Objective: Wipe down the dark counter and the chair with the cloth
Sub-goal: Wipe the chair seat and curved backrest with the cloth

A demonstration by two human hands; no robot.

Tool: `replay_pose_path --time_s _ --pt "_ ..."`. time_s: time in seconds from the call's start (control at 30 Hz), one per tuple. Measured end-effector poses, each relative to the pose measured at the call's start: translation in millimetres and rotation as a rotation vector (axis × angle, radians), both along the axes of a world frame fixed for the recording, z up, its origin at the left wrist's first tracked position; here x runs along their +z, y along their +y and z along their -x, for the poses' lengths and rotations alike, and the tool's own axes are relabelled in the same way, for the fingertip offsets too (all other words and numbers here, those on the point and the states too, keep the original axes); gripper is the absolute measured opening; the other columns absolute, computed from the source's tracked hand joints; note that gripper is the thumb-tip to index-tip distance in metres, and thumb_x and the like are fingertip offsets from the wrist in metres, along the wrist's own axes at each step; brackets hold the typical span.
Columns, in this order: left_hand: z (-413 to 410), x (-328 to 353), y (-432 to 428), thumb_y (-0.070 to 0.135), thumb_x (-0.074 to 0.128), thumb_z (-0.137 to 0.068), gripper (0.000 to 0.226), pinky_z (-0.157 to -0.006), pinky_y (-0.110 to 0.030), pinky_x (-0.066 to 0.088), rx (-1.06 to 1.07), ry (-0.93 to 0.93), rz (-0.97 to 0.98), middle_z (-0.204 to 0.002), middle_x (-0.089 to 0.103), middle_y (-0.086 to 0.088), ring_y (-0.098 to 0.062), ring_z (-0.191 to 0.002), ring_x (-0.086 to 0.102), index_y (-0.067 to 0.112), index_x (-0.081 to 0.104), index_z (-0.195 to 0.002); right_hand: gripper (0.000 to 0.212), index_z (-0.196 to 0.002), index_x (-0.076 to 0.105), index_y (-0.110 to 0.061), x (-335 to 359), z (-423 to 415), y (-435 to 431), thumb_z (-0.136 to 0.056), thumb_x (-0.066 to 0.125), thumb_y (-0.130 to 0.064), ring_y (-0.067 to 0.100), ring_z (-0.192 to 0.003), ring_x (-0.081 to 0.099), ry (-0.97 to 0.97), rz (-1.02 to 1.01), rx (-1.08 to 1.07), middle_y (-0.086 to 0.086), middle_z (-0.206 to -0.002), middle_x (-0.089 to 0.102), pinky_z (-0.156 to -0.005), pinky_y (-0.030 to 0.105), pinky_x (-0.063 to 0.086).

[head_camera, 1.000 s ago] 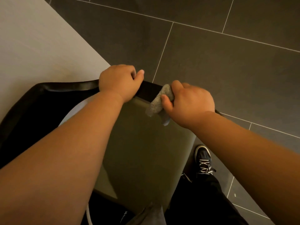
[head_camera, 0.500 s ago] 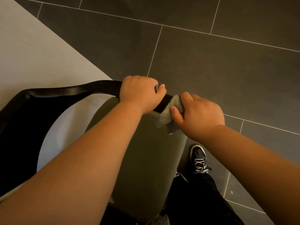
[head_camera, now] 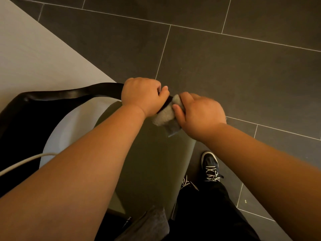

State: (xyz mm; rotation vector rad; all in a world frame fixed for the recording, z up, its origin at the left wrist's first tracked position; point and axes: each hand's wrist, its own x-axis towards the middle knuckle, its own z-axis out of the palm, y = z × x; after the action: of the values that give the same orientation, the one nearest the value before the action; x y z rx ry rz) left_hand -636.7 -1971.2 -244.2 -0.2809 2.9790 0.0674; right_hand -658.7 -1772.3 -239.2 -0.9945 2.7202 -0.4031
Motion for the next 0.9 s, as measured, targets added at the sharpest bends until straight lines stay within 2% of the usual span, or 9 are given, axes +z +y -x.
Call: replay_pose_path --time_s 0.1,0.17,0.27,0.4,0.5,0.57,0.63,0.77,0.9 --pt "-1 1 1 0.051 0.036 -0.104 0.052 -0.063 -0.035 0.034 0.013 0.001 -0.032 -0.056 0.052 0.001 -0.019 -0.054 0.048 0.025 0.055 -0.063 0.055 -0.136 0.055 -0.017 -9 -17 46 -0.098 0.047 -0.056 0.029 -0.095 0.066 -0.031 0.100 -0.069 0.006 -0.114 0.065 -0.074 0.036 0.051" --pt "-2 0 0 0.050 0.036 -0.105 0.052 -0.063 -0.034 0.034 0.012 0.005 -0.039 -0.056 0.052 0.001 -0.019 -0.053 0.049 0.025 0.056 -0.064 0.068 -0.144 0.049 -0.011 -15 -26 62 -0.096 0.052 -0.059 0.031 -0.100 0.064 -0.091 0.109 -0.094 0.009 -0.119 0.061 -0.079 0.038 0.054" --pt "-2 0 0 0.049 0.037 -0.104 0.051 -0.064 -0.035 0.031 0.005 0.022 -0.016 -0.056 0.051 0.001 -0.020 -0.054 0.047 0.024 0.054 -0.063 0.065 -0.136 0.053 -0.013 -13 -19 51 -0.093 0.054 -0.061 0.032 -0.099 0.065 -0.106 0.092 -0.105 0.009 -0.117 0.063 -0.077 0.036 0.050" --pt "-2 -1 0 0.048 0.038 -0.103 0.051 -0.064 -0.036 0.028 0.000 0.030 -0.003 -0.056 0.049 0.001 -0.021 -0.054 0.044 0.022 0.052 -0.062 0.041 -0.106 0.056 -0.020 -10 -4 30 -0.100 0.044 -0.059 0.026 -0.076 0.057 -0.123 0.050 -0.157 -0.001 -0.088 0.058 -0.063 0.033 0.037" --pt "-2 2 1 0.047 0.038 -0.104 0.051 -0.063 -0.035 0.028 -0.002 0.025 -0.021 -0.056 0.049 0.000 -0.022 -0.054 0.046 0.022 0.051 -0.061 0.032 -0.118 0.062 -0.020 -18 -19 51 -0.100 0.052 -0.044 0.021 -0.089 0.061 -0.209 0.318 -0.245 -0.003 -0.098 0.062 -0.073 0.027 0.041" --pt "-3 3 3 0.047 0.038 -0.105 0.051 -0.064 -0.034 0.030 -0.001 0.022 -0.031 -0.056 0.050 0.000 -0.021 -0.054 0.047 0.024 0.052 -0.062 0.047 -0.135 0.056 -0.019 -24 -31 66 -0.096 0.056 -0.045 0.017 -0.105 0.061 -0.317 0.400 -0.305 -0.001 -0.118 0.064 -0.086 0.026 0.044" --pt "-2 3 2 0.047 0.038 -0.105 0.051 -0.063 -0.034 0.031 0.003 0.024 -0.029 -0.056 0.051 0.000 -0.020 -0.053 0.047 0.025 0.052 -0.062 0.058 -0.140 0.053 -0.017 -23 -33 67 -0.093 0.057 -0.051 0.019 -0.107 0.062 -0.330 0.358 -0.315 0.003 -0.123 0.063 -0.086 0.026 0.044" --pt "-3 0 1 0.047 0.037 -0.104 0.050 -0.063 -0.034 0.031 -0.006 0.032 -0.001 -0.056 0.050 0.001 -0.019 -0.052 0.046 0.025 0.051 -0.061 0.087 -0.138 0.052 -0.013 -14 -20 50 -0.081 0.056 -0.078 0.030 -0.100 0.067 -0.103 0.036 -0.131 0.008 -0.122 0.063 -0.075 0.038 0.055" --pt "-2 0 0 0.047 0.037 -0.103 0.049 -0.062 -0.035 0.027 -0.009 0.020 -0.003 -0.056 0.049 0.001 -0.019 -0.053 0.044 0.025 0.052 -0.062 0.073 -0.134 0.046 -0.013 -3 -18 17 -0.085 0.070 -0.060 0.028 -0.095 0.065 0.050 -0.184 -0.037 0.007 -0.115 0.058 -0.070 0.036 0.048"
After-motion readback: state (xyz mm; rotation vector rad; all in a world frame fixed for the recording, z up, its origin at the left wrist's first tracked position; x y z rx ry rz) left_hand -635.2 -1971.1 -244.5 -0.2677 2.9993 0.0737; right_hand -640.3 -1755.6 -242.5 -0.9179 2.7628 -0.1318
